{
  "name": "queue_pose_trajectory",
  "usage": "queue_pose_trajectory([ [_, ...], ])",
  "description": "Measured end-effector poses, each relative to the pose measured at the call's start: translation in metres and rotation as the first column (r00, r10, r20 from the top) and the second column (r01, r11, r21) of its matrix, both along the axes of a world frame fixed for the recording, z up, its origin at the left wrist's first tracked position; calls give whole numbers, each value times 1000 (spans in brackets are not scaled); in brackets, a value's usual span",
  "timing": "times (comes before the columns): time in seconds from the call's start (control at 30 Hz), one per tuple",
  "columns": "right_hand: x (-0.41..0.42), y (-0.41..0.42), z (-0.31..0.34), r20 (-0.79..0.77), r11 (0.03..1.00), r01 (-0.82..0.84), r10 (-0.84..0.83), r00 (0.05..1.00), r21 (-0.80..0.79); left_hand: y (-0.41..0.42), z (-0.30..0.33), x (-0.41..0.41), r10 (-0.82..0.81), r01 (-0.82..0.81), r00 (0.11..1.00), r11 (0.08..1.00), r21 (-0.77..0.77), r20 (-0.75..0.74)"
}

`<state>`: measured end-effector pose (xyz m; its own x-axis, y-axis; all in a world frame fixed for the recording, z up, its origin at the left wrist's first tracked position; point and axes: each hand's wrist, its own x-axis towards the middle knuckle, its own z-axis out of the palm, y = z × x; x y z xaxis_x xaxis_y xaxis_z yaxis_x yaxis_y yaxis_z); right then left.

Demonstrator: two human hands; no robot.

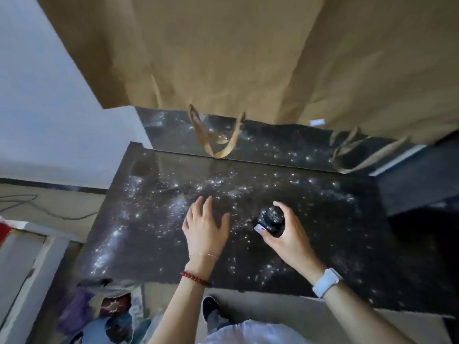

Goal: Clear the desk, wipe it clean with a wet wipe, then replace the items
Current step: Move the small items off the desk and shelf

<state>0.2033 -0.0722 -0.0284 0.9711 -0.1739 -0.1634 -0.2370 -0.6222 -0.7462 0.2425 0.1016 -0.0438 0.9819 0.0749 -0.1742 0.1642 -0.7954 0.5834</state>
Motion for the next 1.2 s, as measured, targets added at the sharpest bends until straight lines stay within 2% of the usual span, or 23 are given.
queue_pose_trajectory([
  [0.2, -100, -145, 19, 20, 964, 264, -264, 964, -22, -170, 13, -51, -413, 413, 910, 911, 0, 18],
  [0.33, -168, -244, 27, -5, 923, 385, -385, 923, 5, -287, 29, -90, -570, 568, 817, 821, 47, 82],
  [0.43, -210, -313, 33, 9, 890, 457, -457, 890, -6, -367, 46, -116, -614, 614, 775, 787, 50, 146],
  [0.63, -237, -418, 48, 46, 872, 490, -490, 871, 8, -472, 75, -127, -645, 645, 715, 757, 102, 271],
  [0.77, -209, -462, 57, 110, 883, 469, -467, 878, 7, -511, 76, -116, -667, 650, 695, 743, 163, 270],
  [0.87, -174, -481, 66, 169, 914, 401, -388, 906, -55, -526, 65, -107, -679, 642, 697, 734, 220, 231],
  [0.93, -146, -488, 71, 234, 928, 357, -325, 916, -110, -528, 56, -100, -666, 624, 713, 746, 235, 221],
  [1.0, -118, -493, 73, 268, 939, 297, -246, 932, -171, -526, 44, -92, -629, 571, 722, 777, 264, 290],
  [1.1, -87, -495, 73, 229, 933, 200, -134, 964, -299, -514, 33, -91, -519, 456, 755, 855, 248, 400],
  [1.2, -68, -489, 69, 230, 931, 151, -75, 970, -332, -501, 27, -91, -440, 390, 789, 898, 204, 429],
])
